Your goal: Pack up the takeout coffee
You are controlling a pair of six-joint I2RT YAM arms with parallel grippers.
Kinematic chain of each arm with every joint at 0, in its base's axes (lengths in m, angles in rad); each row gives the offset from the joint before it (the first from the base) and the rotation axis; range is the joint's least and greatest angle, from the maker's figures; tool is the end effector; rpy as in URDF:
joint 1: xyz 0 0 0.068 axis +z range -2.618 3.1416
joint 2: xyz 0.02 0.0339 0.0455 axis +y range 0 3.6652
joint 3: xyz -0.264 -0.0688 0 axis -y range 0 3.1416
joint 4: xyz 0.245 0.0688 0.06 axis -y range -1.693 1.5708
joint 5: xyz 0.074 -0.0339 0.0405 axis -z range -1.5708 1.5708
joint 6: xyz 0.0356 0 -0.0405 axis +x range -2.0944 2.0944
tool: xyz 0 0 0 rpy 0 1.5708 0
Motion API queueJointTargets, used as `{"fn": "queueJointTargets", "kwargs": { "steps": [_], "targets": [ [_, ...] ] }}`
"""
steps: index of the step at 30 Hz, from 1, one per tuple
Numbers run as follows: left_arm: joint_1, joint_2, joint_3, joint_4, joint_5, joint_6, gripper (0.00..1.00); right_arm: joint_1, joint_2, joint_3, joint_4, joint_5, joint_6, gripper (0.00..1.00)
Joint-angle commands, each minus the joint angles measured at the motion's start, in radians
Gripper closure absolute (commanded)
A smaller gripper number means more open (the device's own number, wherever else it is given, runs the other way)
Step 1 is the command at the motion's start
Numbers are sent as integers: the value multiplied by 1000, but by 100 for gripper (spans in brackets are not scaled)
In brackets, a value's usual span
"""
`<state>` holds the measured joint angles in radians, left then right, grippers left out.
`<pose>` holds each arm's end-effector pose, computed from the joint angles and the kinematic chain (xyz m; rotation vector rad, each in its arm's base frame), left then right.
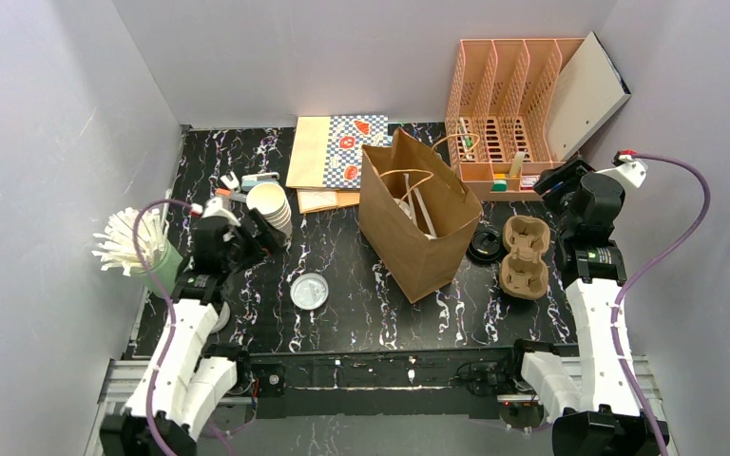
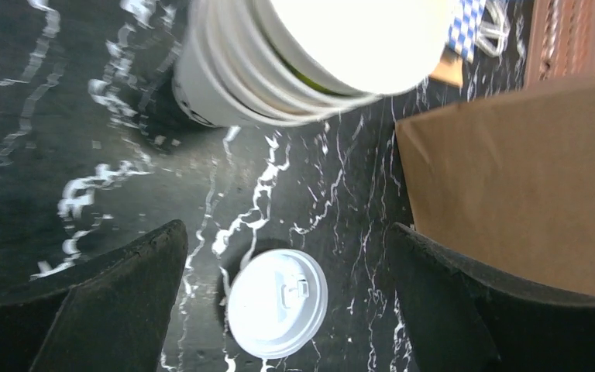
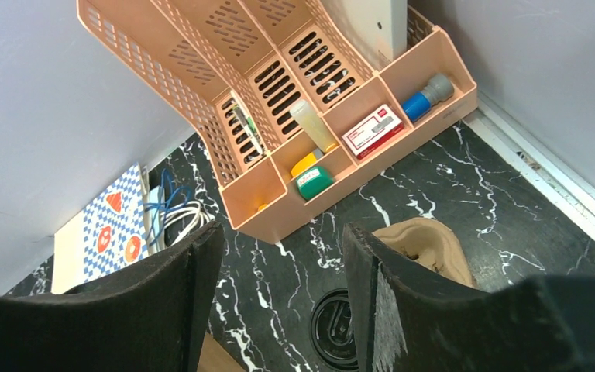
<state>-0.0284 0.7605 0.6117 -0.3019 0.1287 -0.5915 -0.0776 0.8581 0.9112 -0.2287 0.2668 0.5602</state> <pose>0.1781 -0.0096 0.2709 -0.4913 1.9974 -0.5192 0.1942 -0.0245 0.3672 0.7275 1.5824 0.1211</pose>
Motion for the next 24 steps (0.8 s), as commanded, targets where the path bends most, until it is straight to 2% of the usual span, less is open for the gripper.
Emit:
{"fn": "queueJointTargets", "kwargs": {
  "steps": [1, 3, 8, 11, 15, 18, 21, 24],
  "targets": [
    [-235, 96, -25, 157, -244, -58, 2, 0, -13, 14, 50, -27, 25, 33],
    [-304, 143, -18, 187, -353, -61, 2, 0, -17, 16, 54, -37, 30, 33],
    [-320, 182, -61, 333, -476, -26, 6, -1, -27, 24, 48, -52, 33, 32],
    [-320, 186, -113, 439, -496, 7, 18, 1, -33, 25, 49, -55, 34, 32],
    [-320, 180, -215, 624, -472, 50, 46, 1, -29, 20, 56, -66, 38, 32],
    [-320, 193, -253, 701, -460, 78, 51, 1, -26, 15, 62, -69, 41, 32],
    [-319, 226, -250, 701, -482, 104, 53, 1, -24, 14, 66, -70, 43, 32],
    [-318, 269, -253, 739, -506, 122, 62, 0, -23, 15, 68, -71, 44, 32]
  ]
}}
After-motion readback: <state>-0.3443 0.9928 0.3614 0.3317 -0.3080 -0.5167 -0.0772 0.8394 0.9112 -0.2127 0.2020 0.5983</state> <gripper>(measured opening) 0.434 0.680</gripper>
